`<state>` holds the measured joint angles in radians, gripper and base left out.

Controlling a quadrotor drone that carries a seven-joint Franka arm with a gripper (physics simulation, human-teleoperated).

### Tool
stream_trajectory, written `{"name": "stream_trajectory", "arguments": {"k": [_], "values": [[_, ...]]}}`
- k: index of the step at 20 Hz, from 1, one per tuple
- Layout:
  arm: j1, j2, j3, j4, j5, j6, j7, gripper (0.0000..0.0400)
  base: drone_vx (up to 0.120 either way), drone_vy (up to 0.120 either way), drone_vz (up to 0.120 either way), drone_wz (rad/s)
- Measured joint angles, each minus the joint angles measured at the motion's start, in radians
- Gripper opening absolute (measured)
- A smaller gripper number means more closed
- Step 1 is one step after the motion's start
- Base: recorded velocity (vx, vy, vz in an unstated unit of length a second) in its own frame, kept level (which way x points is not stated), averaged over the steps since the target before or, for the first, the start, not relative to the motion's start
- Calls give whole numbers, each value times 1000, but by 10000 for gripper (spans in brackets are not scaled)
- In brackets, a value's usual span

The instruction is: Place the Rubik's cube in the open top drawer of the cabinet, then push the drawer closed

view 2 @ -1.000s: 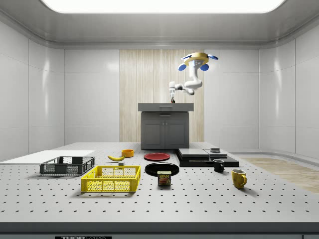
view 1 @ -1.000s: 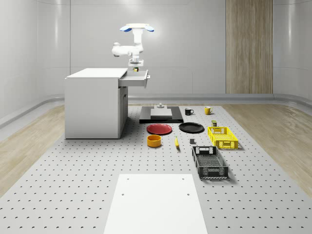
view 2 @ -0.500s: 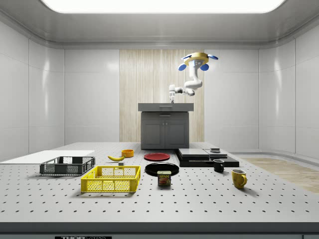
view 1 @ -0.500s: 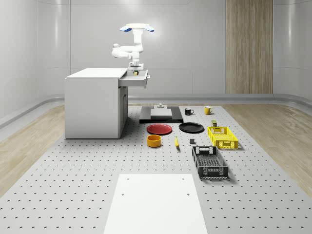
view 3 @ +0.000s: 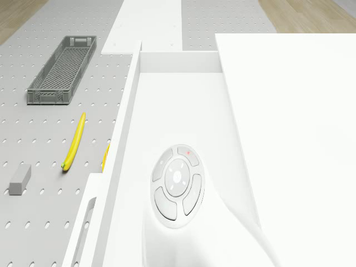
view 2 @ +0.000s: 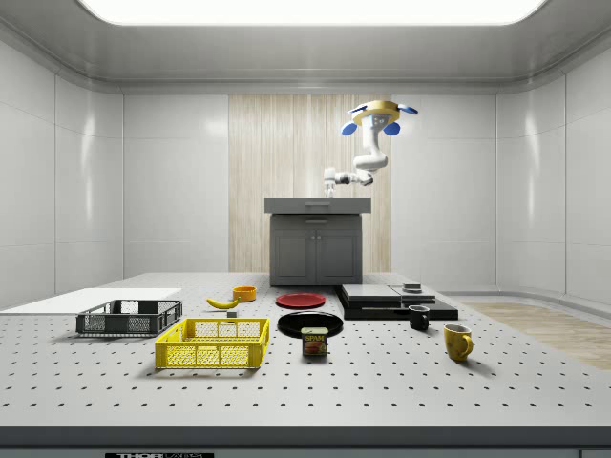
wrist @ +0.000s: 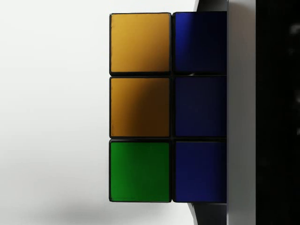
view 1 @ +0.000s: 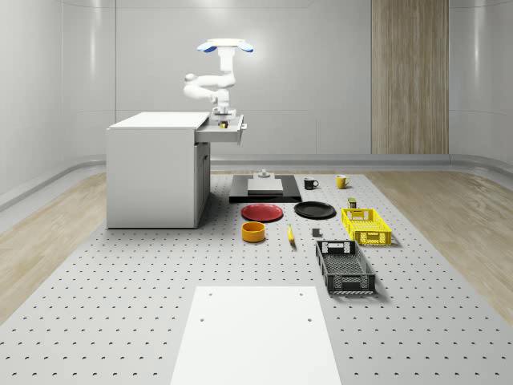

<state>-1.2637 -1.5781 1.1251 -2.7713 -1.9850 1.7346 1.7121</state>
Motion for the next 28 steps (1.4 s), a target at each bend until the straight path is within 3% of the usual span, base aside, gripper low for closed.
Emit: {"name": "stream_trajectory", "arguments": {"k": [5, 8, 19, 28], "values": [[4, 11, -5, 1, -8, -8, -3, 383, 0, 0, 0, 0], [13, 14, 18, -10, 11, -23, -6, 392, -13, 27, 120, 0], [28, 27, 44, -22, 30, -49, -12, 399, -116, 120, 120, 0], [33, 37, 45, -24, 28, -59, -15, 400, 0, 120, 0, 0]]}}
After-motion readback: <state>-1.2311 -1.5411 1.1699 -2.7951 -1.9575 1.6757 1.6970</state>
